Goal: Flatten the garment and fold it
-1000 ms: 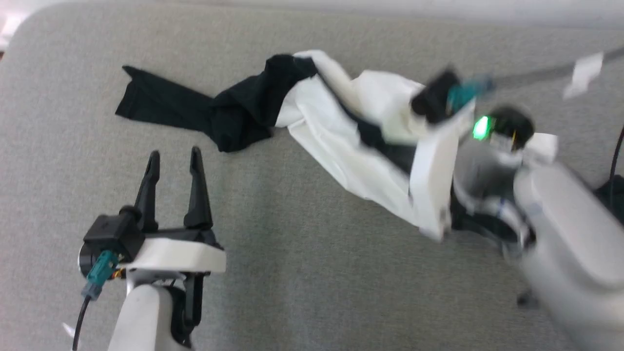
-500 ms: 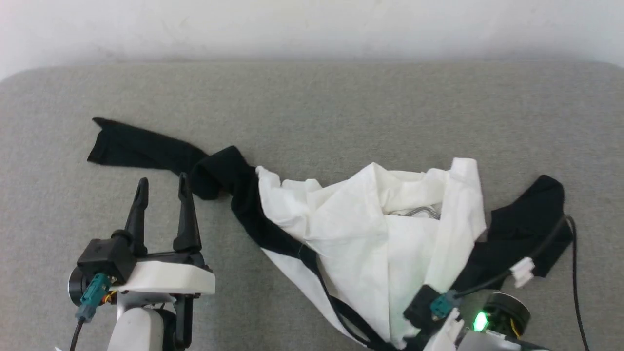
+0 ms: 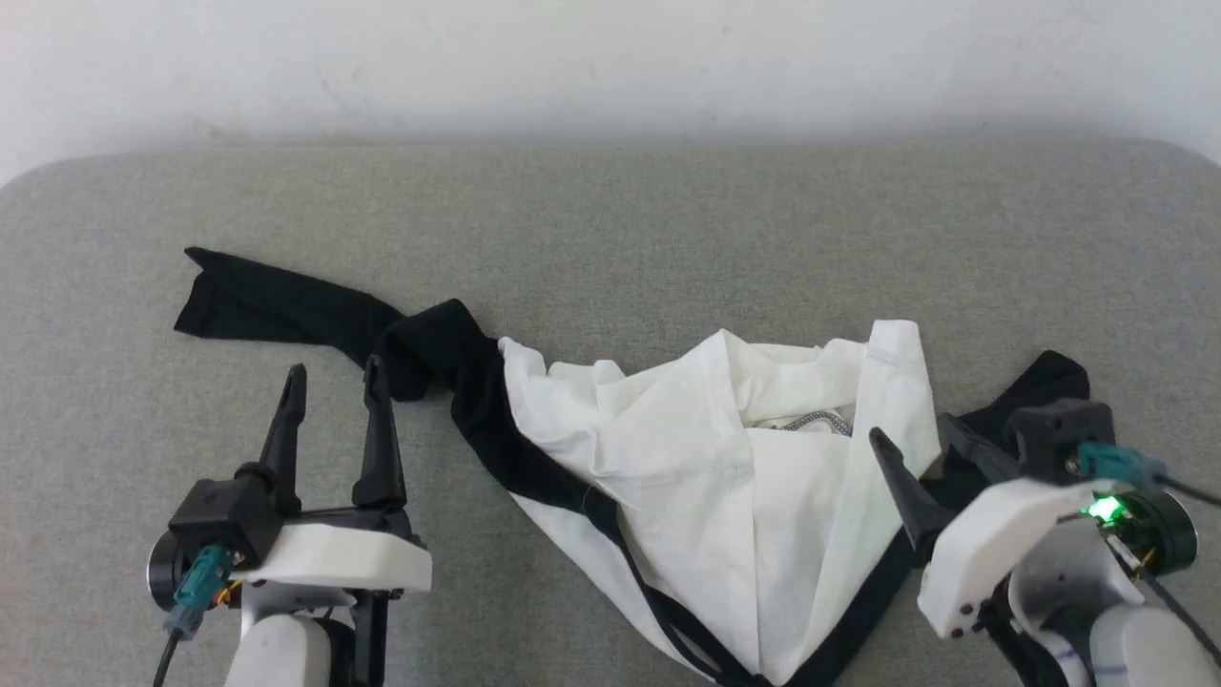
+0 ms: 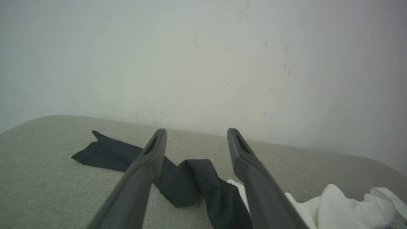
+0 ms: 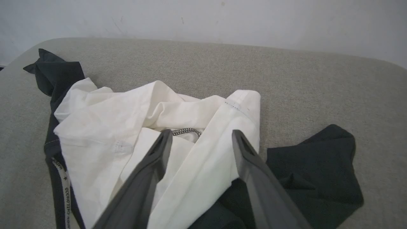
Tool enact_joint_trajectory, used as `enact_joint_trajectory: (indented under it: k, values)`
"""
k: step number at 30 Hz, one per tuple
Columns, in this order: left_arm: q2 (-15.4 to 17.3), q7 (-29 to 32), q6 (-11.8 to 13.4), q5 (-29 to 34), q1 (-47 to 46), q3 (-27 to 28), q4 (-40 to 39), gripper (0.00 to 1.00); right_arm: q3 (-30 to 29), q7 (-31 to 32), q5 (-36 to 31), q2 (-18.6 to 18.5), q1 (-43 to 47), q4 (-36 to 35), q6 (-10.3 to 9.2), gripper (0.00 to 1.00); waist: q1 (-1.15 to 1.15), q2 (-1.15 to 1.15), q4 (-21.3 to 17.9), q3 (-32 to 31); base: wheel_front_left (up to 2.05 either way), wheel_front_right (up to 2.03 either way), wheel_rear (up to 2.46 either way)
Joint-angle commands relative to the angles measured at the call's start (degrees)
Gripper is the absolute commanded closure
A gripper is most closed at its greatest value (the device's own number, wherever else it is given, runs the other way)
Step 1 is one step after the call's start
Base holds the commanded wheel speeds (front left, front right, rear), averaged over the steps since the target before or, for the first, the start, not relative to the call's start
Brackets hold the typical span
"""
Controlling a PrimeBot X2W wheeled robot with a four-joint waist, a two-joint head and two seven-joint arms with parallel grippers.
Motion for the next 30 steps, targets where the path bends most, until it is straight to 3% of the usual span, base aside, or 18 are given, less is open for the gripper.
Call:
enact_joint_trajectory:
  k: [1, 7, 12, 13, 14, 15, 20, 30]
  values:
    - [-0.1, -0.3, -0.5, 0.1, 0.0, -0.3, 0.2, 0.0, -1.5, 0.4, -1.1, 1.0, -1.8, 2.7, -0.05, 0.0, 0.0, 0.0, 0.4, 0.5, 0.0, 0.0, 0.0]
    - [-0.1, -0.3, -0.5, -0.6, -1.3, -1.8, 0.6, 0.0, -5.2, 6.1, -4.0, 2.6, -10.8, 16.4, -0.05, 0.0, 0.0, 0.0, 2.1, 2.2, 0.0, 0.0, 0.0]
    - [-0.1, -0.3, -0.5, -1.2, -2.1, -2.7, 1.1, 0.0, -3.5, 17.2, -4.7, 2.7, -16.5, 26.2, -0.05, 0.0, 0.0, 0.0, 3.7, 3.4, 0.0, 0.0, 0.0]
    - [-0.1, -0.3, -0.6, -1.2, -2.3, -2.8, 1.2, 0.0, -3.1, 19.6, -4.4, 2.7, -17.5, 27.5, -0.05, 0.34, 0.0, 0.0, 4.0, 3.6, 0.0, 0.0, 0.0]
    - [-0.1, -0.3, -0.6, -1.3, -2.4, -3.0, 1.3, 0.0, -2.6, 21.3, -4.0, 2.7, -18.6, 28.3, -0.05, 0.59, 0.0, 0.0, 4.4, 3.8, 0.0, 0.0, 0.0]
    - [-0.1, -0.3, -0.6, -1.4, -2.6, -3.2, 1.4, 0.0, -1.8, 22.4, -4.2, 2.6, -19.7, 28.7, -0.05, 1.0, 0.0, 0.0, 4.7, 4.1, 0.0, 0.0, 0.0]
    - [-0.1, -0.3, -0.9, -2.1, -4.0, -4.0, 1.4, 0.0, -1.2, 21.8, -3.9, 1.2, -27.5, 29.1, -0.05, 1.0, 0.0, 0.0, 6.4, 6.1, 0.0, 0.0, 0.0]
    - [-0.1, -0.3, -0.5, -4.3, -8.7, -7.6, 1.4, 0.0, -12.2, 5.0, -13.5, 0.2, -49.6, 37.4, -0.05, 1.0, 0.0, 0.0, 11.8, 11.3, 0.0, 0.0, 0.0]
